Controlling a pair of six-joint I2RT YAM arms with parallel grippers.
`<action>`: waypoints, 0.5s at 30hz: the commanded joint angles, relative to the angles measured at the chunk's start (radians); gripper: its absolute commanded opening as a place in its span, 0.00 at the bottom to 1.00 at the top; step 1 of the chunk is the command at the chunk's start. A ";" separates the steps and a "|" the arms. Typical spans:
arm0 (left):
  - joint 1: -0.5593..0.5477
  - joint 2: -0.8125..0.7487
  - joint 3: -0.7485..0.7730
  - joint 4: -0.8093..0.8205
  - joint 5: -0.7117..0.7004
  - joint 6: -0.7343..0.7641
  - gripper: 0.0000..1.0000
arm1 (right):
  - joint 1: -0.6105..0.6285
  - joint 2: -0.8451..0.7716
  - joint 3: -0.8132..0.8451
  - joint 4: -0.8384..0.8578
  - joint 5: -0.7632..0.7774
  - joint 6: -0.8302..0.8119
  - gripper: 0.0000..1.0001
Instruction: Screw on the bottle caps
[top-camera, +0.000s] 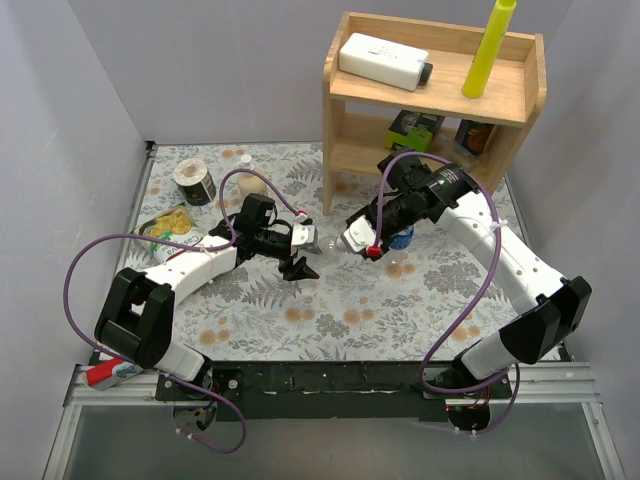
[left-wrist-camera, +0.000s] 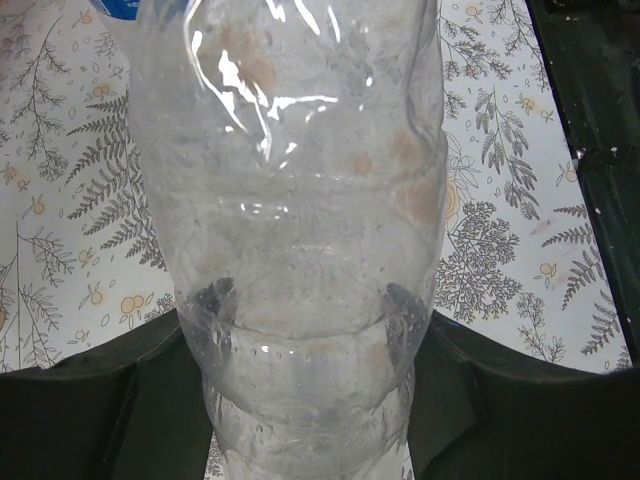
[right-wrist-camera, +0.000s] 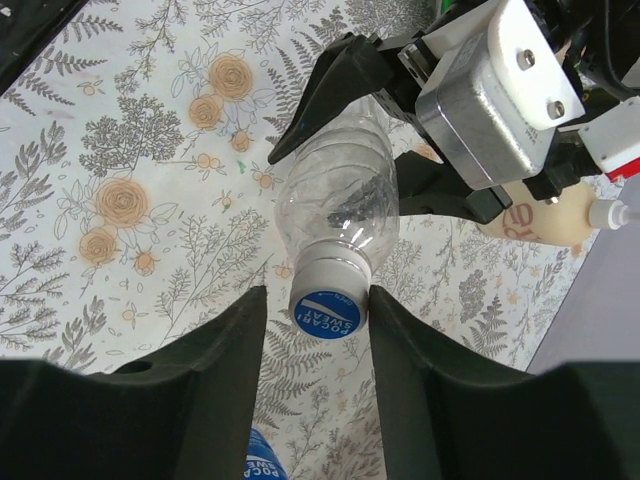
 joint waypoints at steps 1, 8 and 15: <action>0.005 -0.021 0.044 0.006 0.025 -0.007 0.00 | 0.009 -0.007 0.000 0.013 -0.008 0.037 0.47; -0.001 -0.030 0.033 0.091 -0.025 -0.056 0.00 | 0.017 0.065 0.022 0.082 0.008 0.298 0.27; -0.102 -0.127 -0.142 0.601 -0.483 -0.192 0.00 | -0.023 0.353 0.356 0.079 0.027 1.087 0.12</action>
